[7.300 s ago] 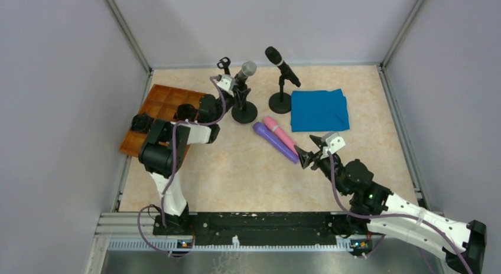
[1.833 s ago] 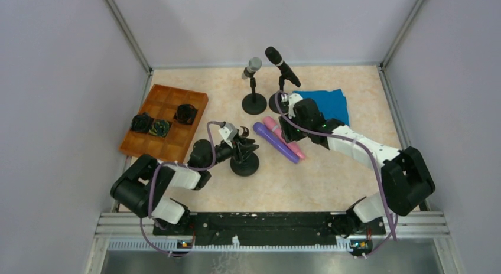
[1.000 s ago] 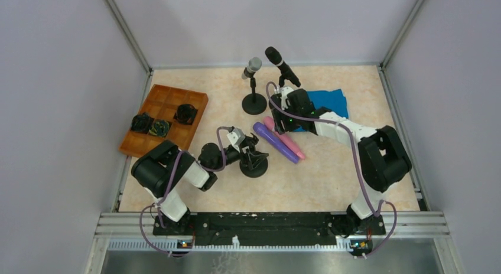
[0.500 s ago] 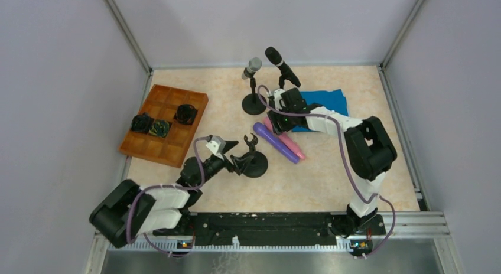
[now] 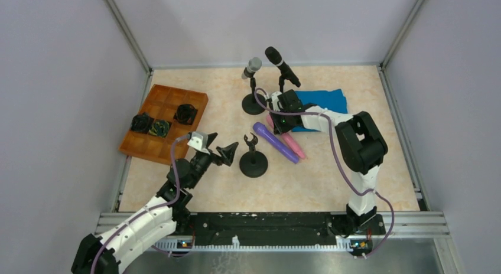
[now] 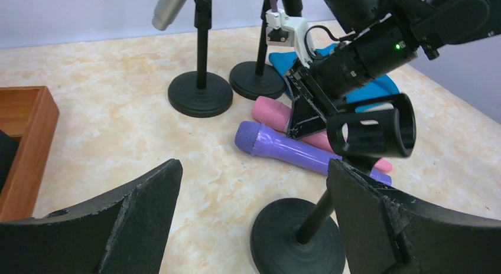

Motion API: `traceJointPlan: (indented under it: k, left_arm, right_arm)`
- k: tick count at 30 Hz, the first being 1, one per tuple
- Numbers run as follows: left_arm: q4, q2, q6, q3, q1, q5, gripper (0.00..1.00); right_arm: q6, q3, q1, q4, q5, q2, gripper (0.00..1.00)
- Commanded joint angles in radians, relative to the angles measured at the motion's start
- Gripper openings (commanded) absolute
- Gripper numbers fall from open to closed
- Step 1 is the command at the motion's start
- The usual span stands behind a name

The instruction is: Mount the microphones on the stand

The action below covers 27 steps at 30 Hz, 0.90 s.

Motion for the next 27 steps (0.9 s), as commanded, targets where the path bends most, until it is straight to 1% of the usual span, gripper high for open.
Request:
traceJointPlan:
  k: [1, 6, 8, 10, 13, 16, 17, 20, 22, 24, 27]
  left_arm:
    - [-0.160, -0.015, 0.005, 0.125, -0.006, -0.064, 0.98]
    - [-0.268, -0.021, 0.036, 0.274, -0.005, -0.110, 0.98]
    - [-0.278, -0.025, 0.058, 0.328, -0.005, -0.117, 0.99]
    - [-0.252, -0.009, 0.091, 0.368, -0.004, -0.112, 0.99]
    - [-0.300, 0.041, 0.111, 0.480, -0.003, -0.096, 0.99]
    - [-0.340, 0.102, 0.096, 0.590, -0.003, -0.116, 0.99]
    - [-0.345, 0.120, 0.113, 0.620, -0.004, -0.097, 0.99]
    - [-0.372, 0.167, 0.152, 0.695, -0.003, 0.021, 0.99]
    - [-0.359, 0.190, 0.155, 0.713, -0.003, 0.103, 0.99]
    - [-0.344, 0.215, 0.140, 0.727, -0.004, 0.188, 0.99]
    - [-0.334, 0.278, 0.133, 0.767, -0.004, 0.359, 0.99]
  right_arm:
    - [0.019, -0.026, -0.009, 0.055, -0.012, -0.027, 0.09]
    - [0.039, -0.101, -0.008, 0.167, 0.001, -0.242, 0.01]
    - [0.038, -0.130, -0.007, 0.196, 0.040, -0.346, 0.00]
    - [0.038, -0.171, -0.007, 0.242, 0.100, -0.459, 0.00]
    - [0.054, -0.256, -0.009, 0.344, 0.147, -0.616, 0.00]
    - [0.182, -0.351, -0.021, 0.454, 0.127, -0.776, 0.00]
    - [0.225, -0.382, -0.034, 0.496, 0.099, -0.822, 0.00]
    - [0.327, -0.429, -0.055, 0.578, 0.054, -0.925, 0.00]
    - [0.377, -0.440, -0.056, 0.626, 0.017, -0.967, 0.00]
    - [0.429, -0.453, -0.057, 0.716, -0.028, -0.999, 0.00]
    - [0.512, -0.485, -0.057, 0.875, -0.086, -1.033, 0.00]
